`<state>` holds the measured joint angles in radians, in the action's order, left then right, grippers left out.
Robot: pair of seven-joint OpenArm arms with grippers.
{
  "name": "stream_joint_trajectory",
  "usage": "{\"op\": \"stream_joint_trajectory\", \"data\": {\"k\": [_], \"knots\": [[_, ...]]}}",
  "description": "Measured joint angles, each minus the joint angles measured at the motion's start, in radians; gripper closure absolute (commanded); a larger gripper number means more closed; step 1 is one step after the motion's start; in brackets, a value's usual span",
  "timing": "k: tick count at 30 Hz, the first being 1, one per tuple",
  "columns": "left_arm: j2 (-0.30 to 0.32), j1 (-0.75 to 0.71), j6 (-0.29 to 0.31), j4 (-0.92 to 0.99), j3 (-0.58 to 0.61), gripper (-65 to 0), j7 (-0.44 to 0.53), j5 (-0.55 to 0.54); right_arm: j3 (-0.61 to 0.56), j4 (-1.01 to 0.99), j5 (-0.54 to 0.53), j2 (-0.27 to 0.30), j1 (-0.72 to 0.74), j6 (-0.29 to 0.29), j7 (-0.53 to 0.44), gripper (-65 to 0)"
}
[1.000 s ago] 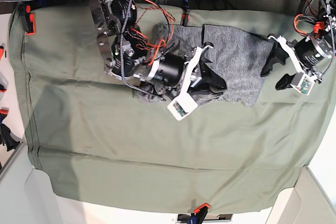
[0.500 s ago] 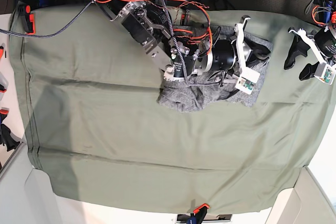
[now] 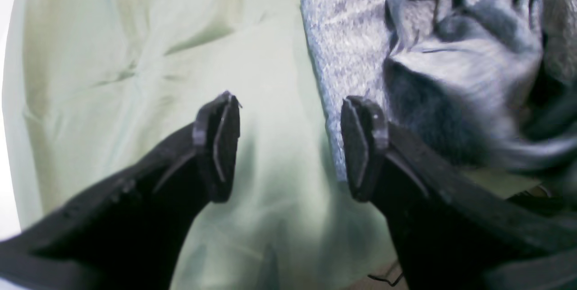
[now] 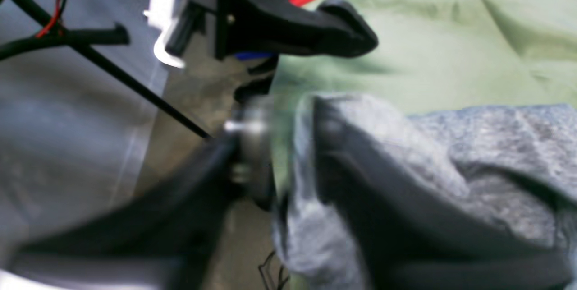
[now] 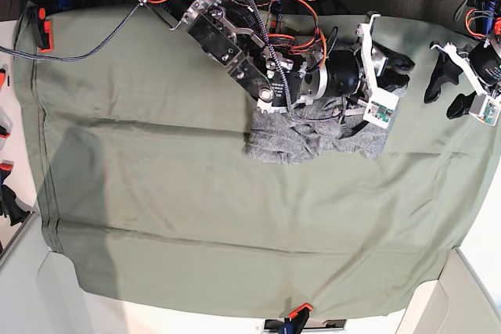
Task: Fold the T-shirt properly
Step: 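Fold the strip end with the right gripper over onto the folded half, then grasp the bundle edges with both grippers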
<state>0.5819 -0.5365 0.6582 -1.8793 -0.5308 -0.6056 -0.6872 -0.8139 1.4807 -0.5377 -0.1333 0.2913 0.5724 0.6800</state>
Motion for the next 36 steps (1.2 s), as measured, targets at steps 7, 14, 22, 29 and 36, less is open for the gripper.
{"op": "stream_joint_trajectory", "data": {"k": [7, 14, 22, 29, 36], "knots": [[0.0, 0.0, 0.0, 0.008, 0.0, -37.6, 0.0, -0.02, 0.051, 0.031, 0.015, 0.0, 0.0, -0.002, -0.006, -32.3], [-0.008, 0.002, 0.024, 0.009, 0.0, -37.6, -0.008, -0.153, 0.32, 0.101, 0.086, -0.006, 0.0, -0.03, -0.025, -32.3], [-0.034, 0.017, 0.027, 0.009, 0.171, -37.6, -0.008, -0.065, 0.649, 0.101, 0.11, -0.006, -0.006, -0.037, 0.047, -18.8], [-0.033, 0.149, 0.011, 0.01, 0.326, -37.6, -0.007, 0.048, 0.798, 0.101, 0.039, -0.006, -0.024, -0.037, 0.192, 0.0], [-0.034, 0.198, 0.007, 0.011, 0.417, -37.6, 0.057, 0.182, 0.803, 0.101, 0.017, -0.008, -0.079, -0.037, 0.188, 0.0]]}}
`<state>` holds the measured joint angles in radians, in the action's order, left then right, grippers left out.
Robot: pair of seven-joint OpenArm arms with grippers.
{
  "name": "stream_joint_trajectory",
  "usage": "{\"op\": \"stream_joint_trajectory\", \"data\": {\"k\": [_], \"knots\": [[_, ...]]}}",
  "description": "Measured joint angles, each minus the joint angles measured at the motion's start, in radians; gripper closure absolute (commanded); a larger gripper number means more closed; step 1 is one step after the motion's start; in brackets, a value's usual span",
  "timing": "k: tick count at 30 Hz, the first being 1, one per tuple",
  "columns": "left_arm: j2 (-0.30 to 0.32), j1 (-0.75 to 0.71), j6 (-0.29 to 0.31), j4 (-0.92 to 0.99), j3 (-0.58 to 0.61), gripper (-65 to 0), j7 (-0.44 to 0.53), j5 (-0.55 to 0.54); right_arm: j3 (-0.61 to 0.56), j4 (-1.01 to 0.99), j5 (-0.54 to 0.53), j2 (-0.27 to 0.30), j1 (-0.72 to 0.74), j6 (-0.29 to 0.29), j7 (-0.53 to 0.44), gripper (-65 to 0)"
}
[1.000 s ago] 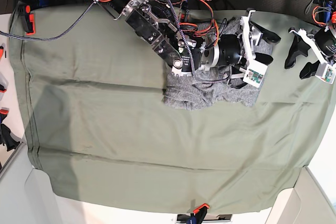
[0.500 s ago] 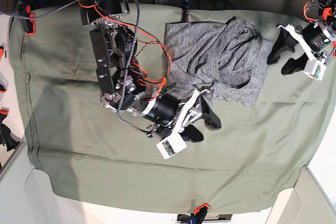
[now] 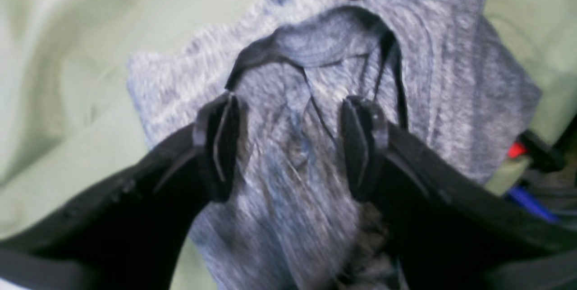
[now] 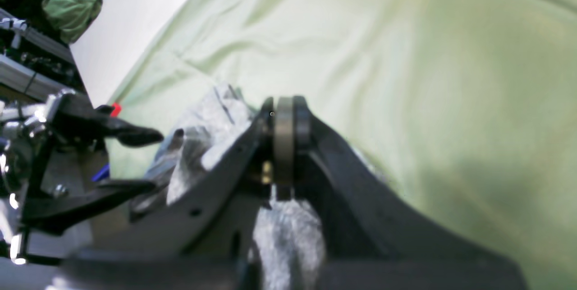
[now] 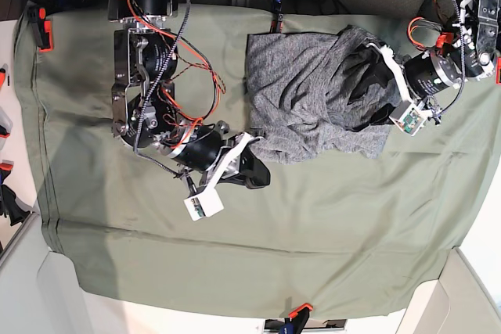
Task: Fold the T-shirt properly
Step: 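Grasp the bundle edges with both grippers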
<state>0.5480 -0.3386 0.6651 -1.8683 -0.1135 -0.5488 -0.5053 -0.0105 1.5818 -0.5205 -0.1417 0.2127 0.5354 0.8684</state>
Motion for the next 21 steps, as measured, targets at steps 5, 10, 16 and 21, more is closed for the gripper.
{"op": "stream_joint_trajectory", "data": {"k": [5, 10, 16, 21], "knots": [[-0.003, 0.07, -0.093, 0.08, 0.06, -37.6, 0.021, 0.094, 0.0, 0.0, 0.0, 0.0, -0.016, 0.0, 0.0, 0.0], [-0.002, 0.135, -0.108, 0.156, 0.067, -37.5, 0.034, 0.111, 0.0, -0.001, -0.003, 0.0, -0.016, 0.0, -0.003, 0.0], [-0.003, 0.145, -0.107, 0.157, 0.068, -11.1, 0.05, 0.109, 0.0, -0.001, -0.002, 0.0, -0.016, 0.0, -0.003, 0.0], [-0.002, 0.145, -0.108, 0.156, 0.068, 0.0, 0.103, 0.113, 0.0, -0.001, -0.002, 0.0, -0.016, 0.0, -0.003, 0.0]]}}
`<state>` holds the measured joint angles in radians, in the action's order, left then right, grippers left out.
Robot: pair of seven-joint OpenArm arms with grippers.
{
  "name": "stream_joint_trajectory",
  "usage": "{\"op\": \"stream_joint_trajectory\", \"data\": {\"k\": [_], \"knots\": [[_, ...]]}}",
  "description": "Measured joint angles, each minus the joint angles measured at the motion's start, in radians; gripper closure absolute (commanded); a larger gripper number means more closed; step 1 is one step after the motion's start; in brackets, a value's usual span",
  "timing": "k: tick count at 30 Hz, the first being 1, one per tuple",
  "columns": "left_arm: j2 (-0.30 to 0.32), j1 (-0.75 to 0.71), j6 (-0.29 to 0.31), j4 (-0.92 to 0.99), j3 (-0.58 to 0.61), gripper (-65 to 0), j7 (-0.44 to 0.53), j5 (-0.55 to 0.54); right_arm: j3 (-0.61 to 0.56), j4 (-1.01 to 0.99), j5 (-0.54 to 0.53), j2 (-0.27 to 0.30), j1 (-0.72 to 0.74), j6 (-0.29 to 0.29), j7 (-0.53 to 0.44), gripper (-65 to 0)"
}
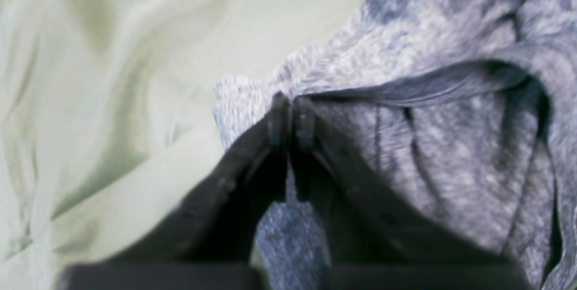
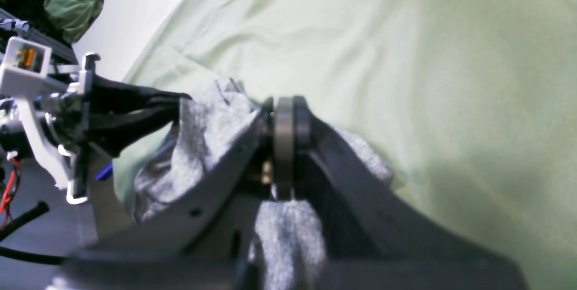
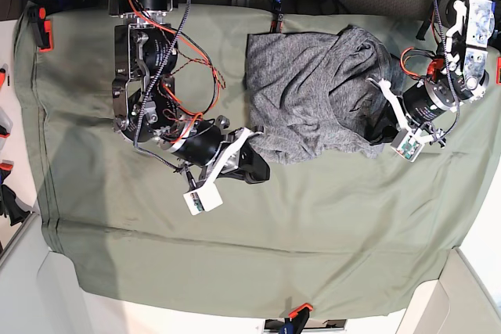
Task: Fold the T-shirt properly
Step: 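Grasp the bundle edges with both grippers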
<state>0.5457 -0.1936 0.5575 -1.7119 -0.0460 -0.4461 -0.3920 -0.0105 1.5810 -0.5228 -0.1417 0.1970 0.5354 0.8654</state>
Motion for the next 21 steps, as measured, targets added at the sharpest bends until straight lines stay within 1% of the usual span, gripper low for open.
{"op": "stream_joint_trajectory", "data": {"k": [5, 6, 8, 9, 11, 13, 15, 18, 20, 21], "knots": [[0.0, 0.0, -0.001, 0.0, 0.0, 0.0, 0.006, 0.018, 0.0, 0.0, 0.0, 0.0, 0.0, 0.0, 0.0, 0.0], [0.0, 0.0, -0.014, 0.0, 0.0, 0.0, 0.01, 0.028, 0.0, 0.0, 0.0, 0.0, 0.0, 0.0, 0.0, 0.0], [-0.001, 0.006, -0.068, 0.014, 0.001, 0.0, 0.025, 0.043, 0.0, 0.0, -0.001, 0.0, 0.0, 0.0, 0.0, 0.0], [0.0, 0.019, -0.083, 0.03, 0.001, 0.0, 0.024, 0.051, 0.0, 0.0, -0.001, 0.0, 0.0, 0.0, 0.0, 0.0], [0.0, 0.052, -0.095, 0.071, 0.001, 0.0, 0.025, 0.05, 0.0, 0.0, 0.002, 0.0, 0.0, 0.0, 0.0, 0.0], [0.0, 0.09, -0.09, 0.121, 0.001, 0.0, 0.029, 0.046, 0.0, 0.0, -0.001, 0.0, 0.0, 0.0, -0.001, 0.0], [0.0, 0.12, -0.071, 0.166, 0.001, 0.0, 0.026, 0.05, 0.0, 0.0, 0.0, 0.0, 0.0, 0.0, 0.0, 0.0], [-0.001, 0.133, -0.056, 0.188, 0.001, 0.0, 0.025, 0.032, 0.0, 0.0, 0.005, 0.0, 0.0, 0.0, -0.006, 0.0], [0.0, 0.133, -0.056, 0.188, 0.001, 0.0, 0.009, -0.006, 0.0, 0.0, 0.004, 0.0, 0.0, 0.0, -0.008, 0.0], [-0.001, 0.133, -0.056, 0.188, 0.001, -1.6, -0.011, -0.027, 0.0, 0.0, 0.004, 0.0, 0.0, 0.0, -0.009, 0.0]]}}
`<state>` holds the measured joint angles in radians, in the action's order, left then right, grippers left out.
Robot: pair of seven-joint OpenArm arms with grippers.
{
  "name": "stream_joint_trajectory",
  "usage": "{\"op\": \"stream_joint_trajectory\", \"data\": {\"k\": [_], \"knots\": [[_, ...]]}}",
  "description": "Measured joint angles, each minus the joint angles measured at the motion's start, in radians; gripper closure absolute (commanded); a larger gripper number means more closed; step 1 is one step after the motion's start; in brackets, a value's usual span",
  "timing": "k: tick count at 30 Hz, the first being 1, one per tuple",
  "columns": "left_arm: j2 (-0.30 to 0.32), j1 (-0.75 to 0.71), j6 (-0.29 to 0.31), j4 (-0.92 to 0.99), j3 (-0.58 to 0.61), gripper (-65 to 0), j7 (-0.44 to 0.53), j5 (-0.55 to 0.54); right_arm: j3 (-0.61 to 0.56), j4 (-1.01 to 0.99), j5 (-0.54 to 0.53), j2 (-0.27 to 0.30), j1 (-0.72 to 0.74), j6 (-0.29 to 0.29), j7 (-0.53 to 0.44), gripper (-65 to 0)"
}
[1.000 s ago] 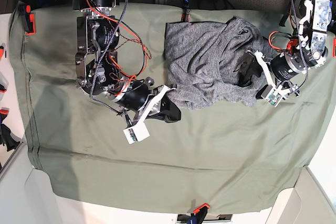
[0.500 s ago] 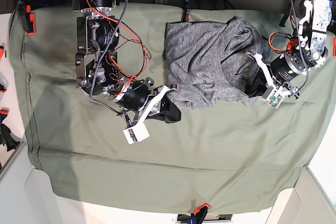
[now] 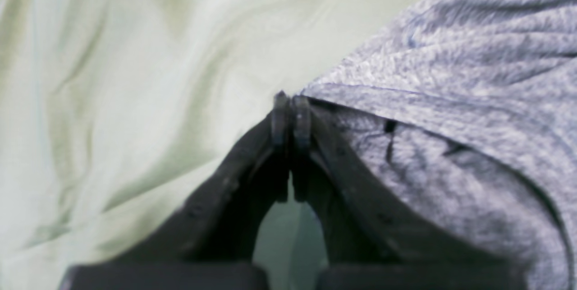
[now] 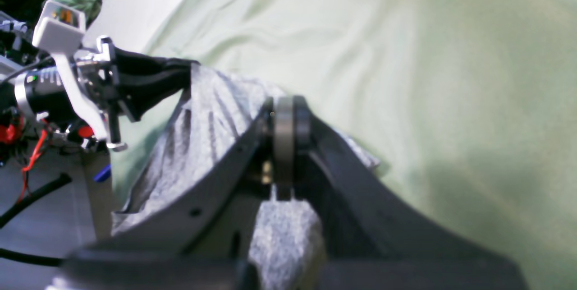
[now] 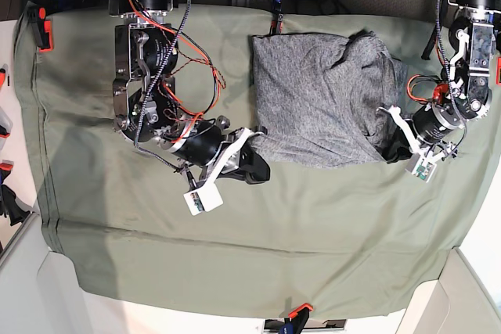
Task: Fold the T-shirt properly
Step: 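Grasp the bundle edges with both grippers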
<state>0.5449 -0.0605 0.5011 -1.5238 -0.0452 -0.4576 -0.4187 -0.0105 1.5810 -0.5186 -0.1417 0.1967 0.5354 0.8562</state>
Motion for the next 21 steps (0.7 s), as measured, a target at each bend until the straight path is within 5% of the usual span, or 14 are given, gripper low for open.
{"op": "stream_joint_trajectory", "data": {"k": [3, 5, 8, 11, 17, 21], "knots": [[0.0, 0.0, 0.0, 0.0, 0.0, -27.2, -0.045, -0.058, 0.0, 0.0, 0.0, 0.0, 0.0, 0.0, -0.007, 0.0], [0.0, 0.0, 0.0, 0.0, 0.0, -33.7, -0.075, -0.092, 0.0, 0.0, 0.007, 0.0, 0.0, 0.0, -0.007, 0.0], [-0.003, 0.0, -0.03, -0.003, -0.016, -32.1, -0.143, -0.119, 0.0, 0.0, 0.042, 0.0, 0.0, 0.0, -0.012, 0.0], [-0.002, -0.031, -0.046, -0.054, -0.099, -17.7, -0.171, -0.178, 0.0, 0.0, 0.076, 0.0, 0.0, 0.0, -0.023, 0.0], [0.014, -0.198, 0.109, -0.25, -0.317, -10.3, -0.224, -0.374, 0.0, 0.0, 0.076, 0.0, 0.0, 0.003, -0.048, 0.0], [0.016, -0.359, 0.187, -0.372, -0.348, -0.2, -0.25, -0.454, 0.0, 0.0, 0.077, 0.0, 0.0, 0.003, -0.055, 0.0]]}}
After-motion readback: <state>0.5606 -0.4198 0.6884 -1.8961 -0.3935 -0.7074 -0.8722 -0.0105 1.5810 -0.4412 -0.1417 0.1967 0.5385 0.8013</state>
